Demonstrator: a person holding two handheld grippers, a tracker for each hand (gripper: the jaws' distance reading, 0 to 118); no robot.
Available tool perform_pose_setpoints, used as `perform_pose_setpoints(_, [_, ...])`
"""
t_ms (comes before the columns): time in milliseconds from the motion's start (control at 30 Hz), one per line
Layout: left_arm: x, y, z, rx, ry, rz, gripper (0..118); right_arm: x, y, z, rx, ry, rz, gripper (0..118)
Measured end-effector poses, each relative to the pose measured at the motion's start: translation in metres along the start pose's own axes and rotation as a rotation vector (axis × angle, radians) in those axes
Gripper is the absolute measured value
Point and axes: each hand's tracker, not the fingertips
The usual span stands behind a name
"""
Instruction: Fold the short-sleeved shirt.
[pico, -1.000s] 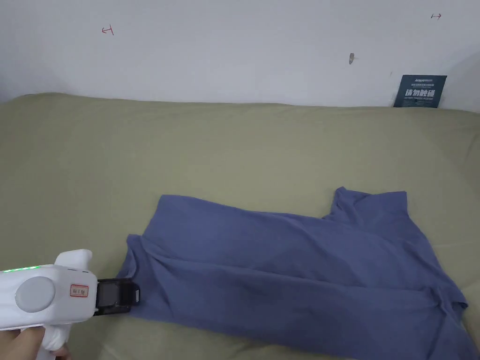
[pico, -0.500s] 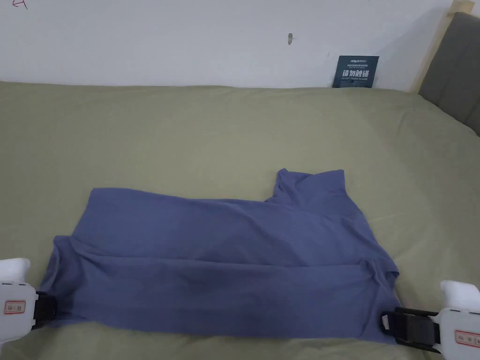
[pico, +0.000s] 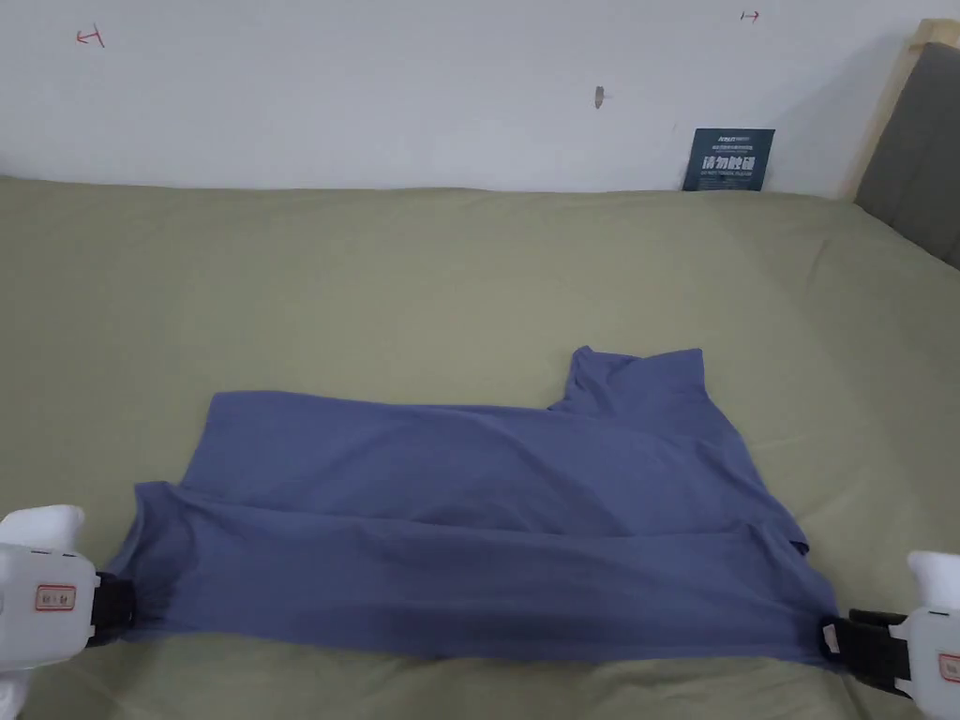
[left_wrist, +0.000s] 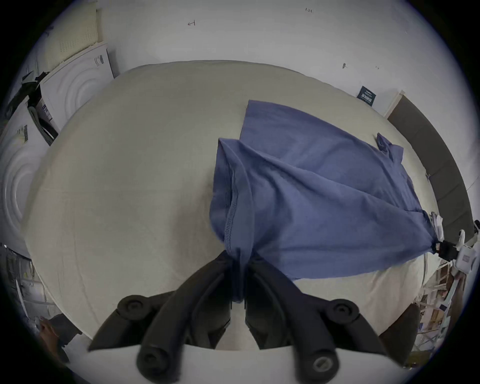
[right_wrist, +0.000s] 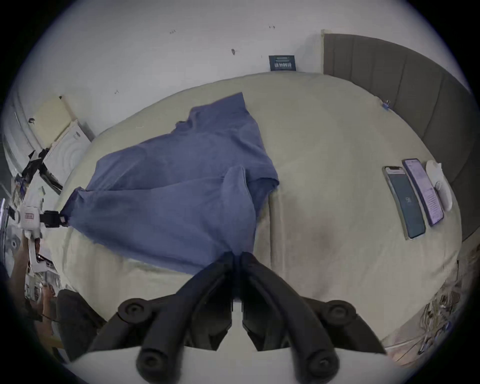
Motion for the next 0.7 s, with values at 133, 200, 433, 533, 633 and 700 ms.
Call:
perform_pose_setpoints(133, [-0.008, -0.032, 0.027, 0.004, 0.002, 0.006, 7, -0.006, -0.020, 0.030, -0.002, 0.008, 0.004, 7])
perform_pose_setpoints(200, [-0.017, -0.057, 0.044, 0.001, 0.001, 0.012, 7, -0.006, -0.039, 0.045, -0.016, 0.023, 0.005, 7])
perform_pose_setpoints(433, [-0.034, -0.126, 0.077, -0.032, -0.023, 0.053, 7, -0.014, -0.086, 0.073, -0.062, 0.048, 0.011, 7])
perform_pose_setpoints(533, [-0.036, -0.131, 0.081, 0.002, -0.094, 0.112, 94, -0.017, -0.083, 0.075, -0.046, 0.027, -0.025, 72])
perform_pose_setpoints(633, [-0.041, -0.122, 0.093, 0.066, -0.058, 0.108, 117, -0.016, -0.070, 0.086, 0.026, 0.055, -0.060, 78])
perform_pose_setpoints(700, [-0.042, -0.103, 0.104, 0.080, -0.030, 0.098, 116, -0.021, -0.055, 0.090, 0.028, 0.043, -0.053, 78])
